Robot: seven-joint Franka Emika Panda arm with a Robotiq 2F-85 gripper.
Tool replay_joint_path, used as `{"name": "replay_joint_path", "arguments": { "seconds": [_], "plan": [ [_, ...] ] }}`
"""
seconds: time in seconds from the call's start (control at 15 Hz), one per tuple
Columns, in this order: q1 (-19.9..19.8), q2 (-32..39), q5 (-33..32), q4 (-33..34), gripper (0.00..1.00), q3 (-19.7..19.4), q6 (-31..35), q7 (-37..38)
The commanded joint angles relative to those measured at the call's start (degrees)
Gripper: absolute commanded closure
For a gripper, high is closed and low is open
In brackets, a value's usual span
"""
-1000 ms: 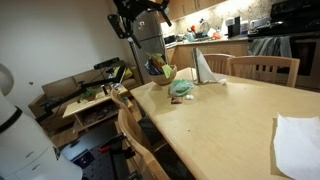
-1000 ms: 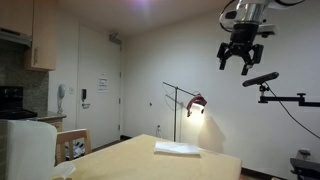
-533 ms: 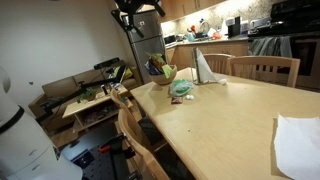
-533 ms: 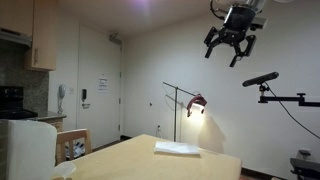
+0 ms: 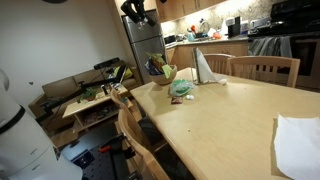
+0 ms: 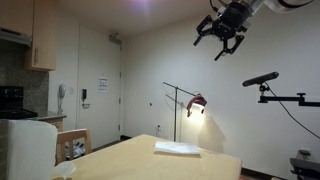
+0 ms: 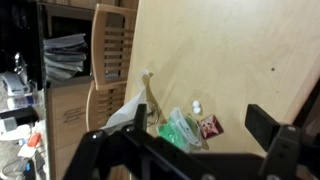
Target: Pick up the marshmallow from the table and place it in the pack
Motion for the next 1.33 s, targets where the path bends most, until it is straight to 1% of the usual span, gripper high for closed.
{"name": "replay_joint_path", "arguments": {
  "seconds": [0.0, 0.07, 0.13, 0.2, 0.27, 0.33, 0.47, 0.67, 0.87, 0.93, 1.0, 1.07, 1.2, 1.27],
  "plan": [
    [9.14, 1.45, 9.96, 0.93, 0.0, -7.33, 2.44, -9.4],
    [9.95, 2.26, 12.81, 2.34, 0.0, -7.11, -1.27, -9.58],
    [11.97, 2.54, 15.75, 3.2, 0.0, -8.3, -3.78, -11.18],
    [12.15, 3.47, 18.19, 4.29, 0.0, -7.7, -7.13, -10.73],
    [11.4, 4.07, 19.57, 5.1, 0.0, -7.03, -9.81, -10.94],
    [9.32, 2.2, 19.19, 2.04, 0.0, -5.7, -5.76, -11.46],
    [9.27, 3.1, 20.58, 3.32, 0.0, -5.36, -8.35, -11.58],
    [9.25, 3.94, 20.78, 3.73, 0.0, -5.09, -8.41, -11.59],
    [10.34, 8.92, 22.29, 9.59, 0.0, -3.68, -14.31, -11.42],
    [9.81, 10.93, 22.25, 11.78, 0.0, -2.43, -16.56, -10.87],
    [11.44, 12.49, 24.09, 14.22, 0.0, -2.93, -18.62, -12.95],
    [10.69, 14.69, 24.57, 16.79, 0.0, -1.61, -20.62, -12.53],
    [10.94, 18.65, 27.96, 22.05, 0.0, -1.09, -24.21, -16.01],
    [10.24, 20.92, 29.38, 24.72, 0.0, -0.41, -25.97, -17.4]
  ]
}}
